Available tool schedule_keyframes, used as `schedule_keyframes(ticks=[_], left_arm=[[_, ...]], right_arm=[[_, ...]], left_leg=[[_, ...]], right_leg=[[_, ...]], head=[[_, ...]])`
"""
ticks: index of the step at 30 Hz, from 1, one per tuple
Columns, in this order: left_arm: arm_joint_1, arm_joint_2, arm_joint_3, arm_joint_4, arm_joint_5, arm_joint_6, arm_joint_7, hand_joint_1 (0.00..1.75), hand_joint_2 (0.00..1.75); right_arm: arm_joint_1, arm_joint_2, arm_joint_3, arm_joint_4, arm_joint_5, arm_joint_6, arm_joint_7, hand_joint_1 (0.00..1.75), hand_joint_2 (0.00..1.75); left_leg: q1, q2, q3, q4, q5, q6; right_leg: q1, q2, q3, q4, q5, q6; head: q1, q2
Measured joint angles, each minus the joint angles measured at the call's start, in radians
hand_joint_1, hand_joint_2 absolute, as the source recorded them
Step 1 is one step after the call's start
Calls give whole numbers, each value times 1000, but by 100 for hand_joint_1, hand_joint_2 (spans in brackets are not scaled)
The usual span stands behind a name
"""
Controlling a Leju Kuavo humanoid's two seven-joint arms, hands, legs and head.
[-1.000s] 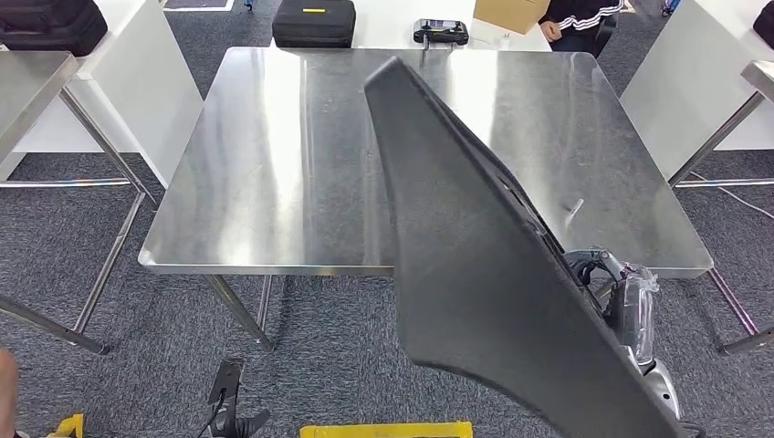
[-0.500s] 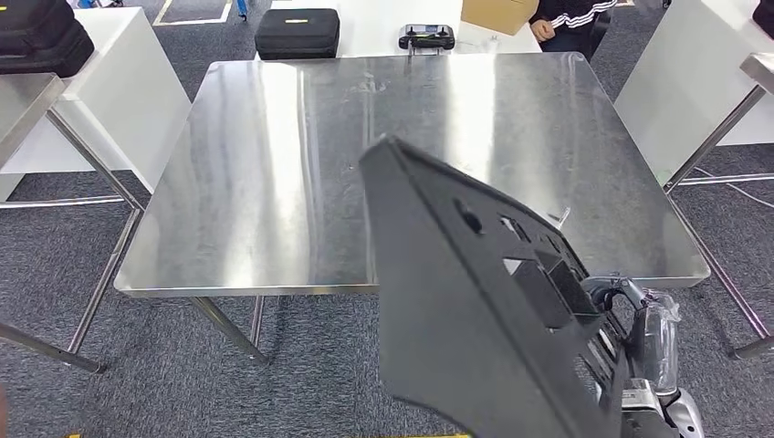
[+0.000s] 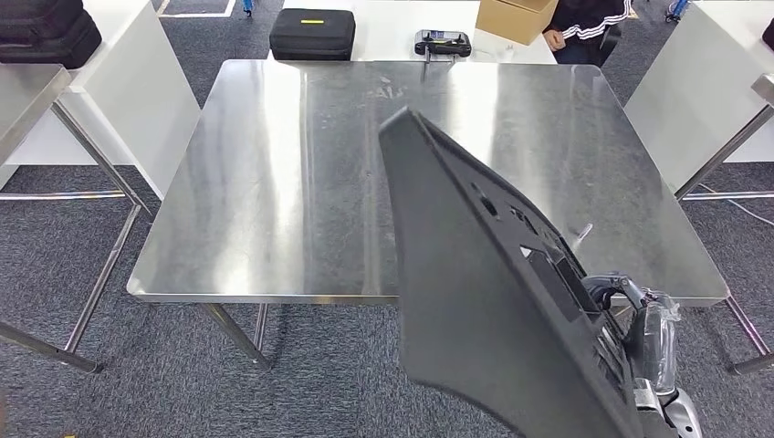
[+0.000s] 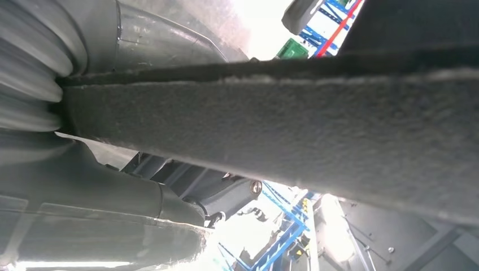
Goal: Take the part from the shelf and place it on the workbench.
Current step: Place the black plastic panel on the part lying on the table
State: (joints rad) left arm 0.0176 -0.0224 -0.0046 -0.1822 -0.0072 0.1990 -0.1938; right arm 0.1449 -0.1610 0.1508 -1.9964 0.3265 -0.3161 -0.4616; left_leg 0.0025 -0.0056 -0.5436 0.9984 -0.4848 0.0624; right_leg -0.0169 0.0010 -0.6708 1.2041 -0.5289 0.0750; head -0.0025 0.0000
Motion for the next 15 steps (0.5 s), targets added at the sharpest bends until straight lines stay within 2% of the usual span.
schedule_keyframes(ticks=[1, 2, 3, 5, 7, 8, 9, 11, 12, 13, 14, 15], left_arm=[[0, 0, 0, 0, 0, 0, 0, 0, 175], [-1, 1, 0, 0, -1, 1, 0, 0, 175], [-1, 1, 0, 1, -1, 2, 0, 0, 175], [-2, 1, 0, 1, -2, 4, 0, 0, 175], [-3, 2, 0, 1, -3, 7, 0, 0, 175], [-3, 1, 0, 1, -3, 8, 0, 0, 175], [-4, 0, 0, 1, -3, 10, 0, 0, 175], [-4, -2, 0, 1, -4, 11, 0, 0, 175], [-4, -2, 0, 1, -4, 12, 0, 0, 175], [-3, -3, 0, 2, -4, 12, 1, 0, 175], [-2, -3, 0, 2, -4, 13, 1, 0, 175], [-2, -3, 0, 2, -4, 14, 1, 0, 175]], right_arm=[[0, 1, 0, 0, 0, 1, 0, 175, 175], [-1, 1, 0, 0, 0, 1, 0, 175, 175], [-1, 2, -1, -1, 0, 2, -1, 175, 175], [-2, 3, -1, -2, 0, 4, -1, 175, 175], [-2, 5, -1, -5, 2, 9, -1, 175, 175], [-2, 6, -1, -6, 2, 12, -1, 175, 175], [-2, 7, -1, -8, 3, 13, -1, 175, 175], [-3, 9, -1, -10, 3, 14, -1, 175, 175], [-3, 10, -1, -10, 3, 14, -1, 175, 175], [-2, 11, -1, -10, 3, 14, -1, 175, 175], [-2, 12, -1, -10, 4, 14, -1, 175, 175], [-2, 13, -1, -10, 4, 15, -1, 175, 175]], left_leg=[[0, -1, 6, 0, -5, -4], [-3, -2, 10, 2, -11, -8], [-6, -3, 12, 3, -15, -13], [-10, -3, 14, 3, -22, -22], [-6, -1, 12, 12, -32, -32], [-4, -1, 1, 36, -48, -38], [-1, 0, -22, 82, -74, -43], [3, 1, -94, 218, -133, -51], [5, 1, -129, 274, -147, -54], [7, 1, -150, 299, -142, -56], [9, 2, -151, 285, -116, -57], [11, 2, -135, 235, -75, -57]], right_leg=[[-2, -1, 34, -76, 32, 6], [-1, -1, 63, -139, 56, 5], [0, -2, 83, -180, 70, -1], [3, 0, 94, -199, 74, -20], [-3, 1, 98, -202, 73, -35], [-7, 1, 101, -203, 72, -42], [-10, 1, 104, -204, 70, -48], [-9, -1, 108, -204, 64, -56], [-9, -1, 111, -204, 62, -59], [-8, -1, 113, -204, 60, -60], [-9, 0, 118, -204, 57, -61], [-10, 1, 123, -204, 53, -59]], head=[[2, 0], [3, 0], [3, 0], [2, 0], [0, 0], [-2, 0], [-4, 0], [-7, 0], [-7, 0], [-7, 0], [-8, 0], [-8, 0]])
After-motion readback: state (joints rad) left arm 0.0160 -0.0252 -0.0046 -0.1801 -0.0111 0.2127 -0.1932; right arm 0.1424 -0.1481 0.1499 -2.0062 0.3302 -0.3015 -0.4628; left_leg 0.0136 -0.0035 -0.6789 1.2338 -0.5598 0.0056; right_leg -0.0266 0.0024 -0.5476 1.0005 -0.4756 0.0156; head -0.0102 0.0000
